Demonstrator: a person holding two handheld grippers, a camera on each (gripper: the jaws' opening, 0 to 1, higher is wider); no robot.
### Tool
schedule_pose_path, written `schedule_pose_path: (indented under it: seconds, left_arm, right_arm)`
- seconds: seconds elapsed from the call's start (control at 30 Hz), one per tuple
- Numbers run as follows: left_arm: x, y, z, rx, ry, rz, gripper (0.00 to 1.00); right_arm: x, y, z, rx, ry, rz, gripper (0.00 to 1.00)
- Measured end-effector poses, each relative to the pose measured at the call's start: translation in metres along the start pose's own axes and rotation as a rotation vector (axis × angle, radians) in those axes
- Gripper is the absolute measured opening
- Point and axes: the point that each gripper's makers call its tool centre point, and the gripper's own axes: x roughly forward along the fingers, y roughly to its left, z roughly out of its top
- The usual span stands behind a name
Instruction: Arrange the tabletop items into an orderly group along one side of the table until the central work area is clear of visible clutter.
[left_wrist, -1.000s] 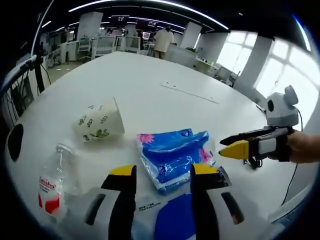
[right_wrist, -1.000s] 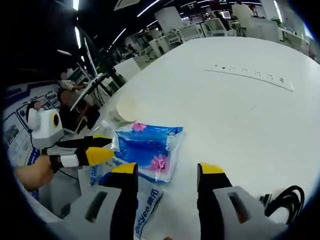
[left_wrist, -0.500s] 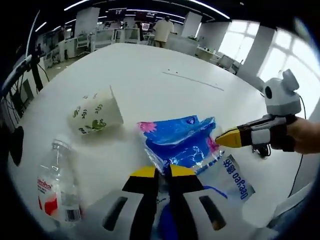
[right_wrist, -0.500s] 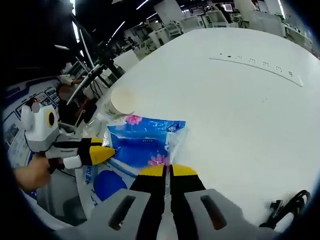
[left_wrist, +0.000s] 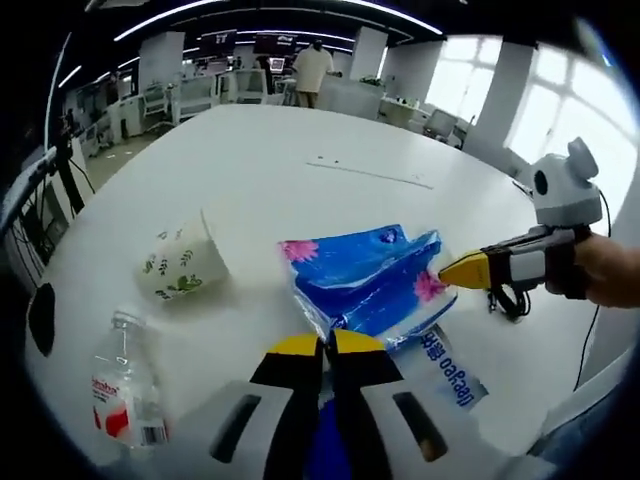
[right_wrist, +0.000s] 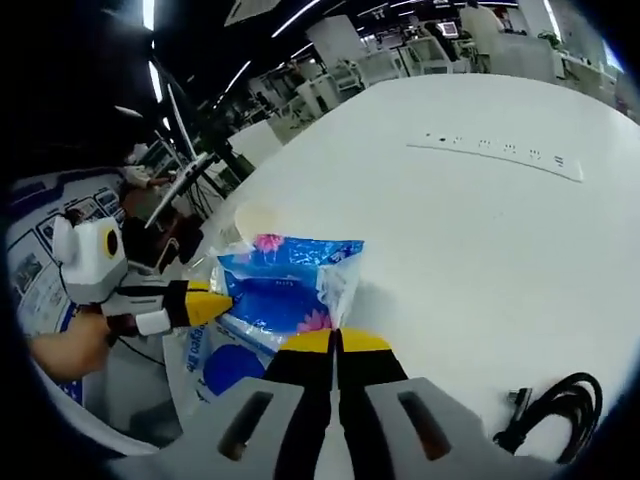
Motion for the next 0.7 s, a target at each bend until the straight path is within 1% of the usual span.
schedule_pose_path:
  seconds: [0.07, 0.17, 0.2, 0.23, 0.27, 0.33, 0.37, 0.4, 0.43, 0.53, 0.57, 0.6, 0.67, 0.7]
  left_arm:
    - [-0.001, -0.006, 0.005, 0.023, -0.004, -0.01, 0.0]
    - [0.0, -0.016, 0.013, 0.07, -0.007, -0.021, 0.0]
    - [0.001, -0.021, 0.016, 0.083, -0.005, -0.031, 0.0]
    - [0.001, -0.024, 0.019, 0.09, -0.006, -0.039, 0.0]
    - [0.001, -0.031, 0.023, 0.101, -0.009, -0.057, 0.0]
    - [0.003, -0.04, 0.025, 0.126, -0.004, -0.076, 0.0]
    - [0.005, -0.046, 0.026, 0.159, 0.007, -0.088, 0.0]
    - [0.006, -0.052, 0.026, 0.198, 0.017, -0.097, 0.0]
    - [0.007, -0.058, 0.028, 0.219, 0.017, -0.105, 0.0]
    - [0.009, -0.073, 0.033, 0.246, 0.017, -0.132, 0.0]
    - [0.01, -0.079, 0.037, 0.255, 0.016, -0.142, 0.0]
    - [0.011, -0.083, 0.04, 0.264, 0.014, -0.151, 0.0]
    - [0.014, -0.091, 0.047, 0.277, 0.014, -0.166, 0.0]
    - [0.018, -0.097, 0.052, 0.294, 0.023, -0.179, 0.0]
  right_arm:
    - [-0.008, -0.003, 0.003, 0.024, -0.025, -0.006, 0.0]
    - [-0.019, -0.005, 0.005, 0.013, -0.052, -0.015, 0.0]
    - [-0.027, -0.008, 0.006, 0.001, -0.069, -0.023, 0.0]
    - [-0.029, -0.009, 0.006, -0.002, -0.073, -0.026, 0.0]
    - [-0.036, -0.013, 0.007, -0.001, -0.092, -0.044, 0.0]
    - [-0.042, -0.018, 0.007, 0.015, -0.113, -0.056, 0.0]
    - [-0.05, -0.023, 0.007, 0.051, -0.138, -0.066, 0.0]
    - [-0.054, -0.027, 0.006, 0.065, -0.151, -0.07, 0.0]
    - [-0.059, -0.03, 0.005, 0.076, -0.159, -0.073, 0.0]
    - [-0.072, -0.041, 0.005, 0.12, -0.195, -0.09, 0.0]
    - [-0.078, -0.045, 0.008, 0.146, -0.216, -0.095, 0.0]
    - [-0.083, -0.048, 0.01, 0.153, -0.227, -0.1, 0.0]
    - [-0.094, -0.054, 0.017, 0.148, -0.248, -0.113, 0.0]
    - [-0.101, -0.058, 0.024, 0.146, -0.263, -0.122, 0.0]
